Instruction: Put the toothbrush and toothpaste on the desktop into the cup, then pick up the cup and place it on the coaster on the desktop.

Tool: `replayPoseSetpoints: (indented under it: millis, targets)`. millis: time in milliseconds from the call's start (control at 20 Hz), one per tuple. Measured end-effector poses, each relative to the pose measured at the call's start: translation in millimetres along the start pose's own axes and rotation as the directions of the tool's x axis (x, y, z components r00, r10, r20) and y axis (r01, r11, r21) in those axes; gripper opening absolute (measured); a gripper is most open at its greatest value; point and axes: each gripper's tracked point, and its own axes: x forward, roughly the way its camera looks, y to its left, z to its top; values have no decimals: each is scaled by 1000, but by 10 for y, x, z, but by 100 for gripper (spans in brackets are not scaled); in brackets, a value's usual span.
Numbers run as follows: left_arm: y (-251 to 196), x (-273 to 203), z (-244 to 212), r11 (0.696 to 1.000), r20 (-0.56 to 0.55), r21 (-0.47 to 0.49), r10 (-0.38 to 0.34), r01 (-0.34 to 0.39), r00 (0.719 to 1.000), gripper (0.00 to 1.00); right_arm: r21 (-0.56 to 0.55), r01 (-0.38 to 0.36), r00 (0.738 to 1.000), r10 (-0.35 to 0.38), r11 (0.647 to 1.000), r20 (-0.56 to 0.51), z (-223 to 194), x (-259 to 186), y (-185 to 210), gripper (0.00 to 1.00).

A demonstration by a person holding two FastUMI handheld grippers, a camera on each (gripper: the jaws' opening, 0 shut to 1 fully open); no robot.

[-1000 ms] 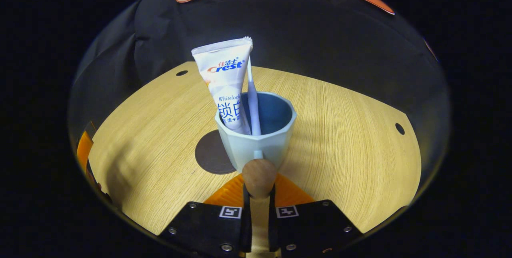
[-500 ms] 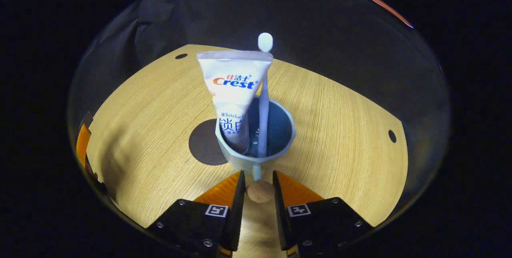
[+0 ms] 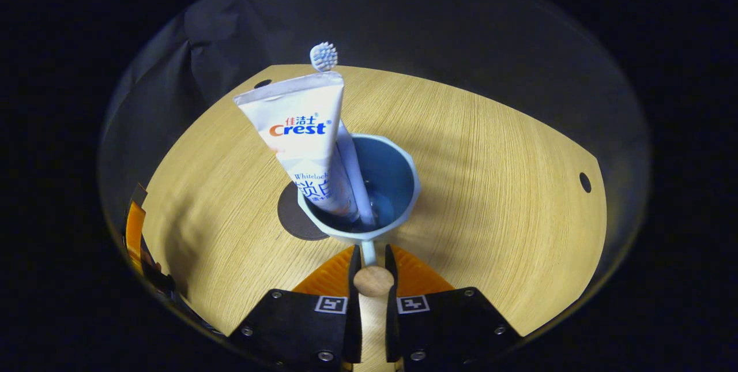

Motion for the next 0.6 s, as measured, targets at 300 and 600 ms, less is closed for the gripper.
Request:
replayPoseSetpoints:
  millis: [300, 600]
  targets:
    - [48, -2, 16, 1000, 1, 16, 16, -16, 1000, 97, 29, 69, 995, -71, 997, 72, 41, -115, -67, 12]
    - [73, -18, -18, 1000, -5, 14, 21, -20, 1000, 97, 2, 67, 990, -66, 998, 123, 159, -140, -40, 12]
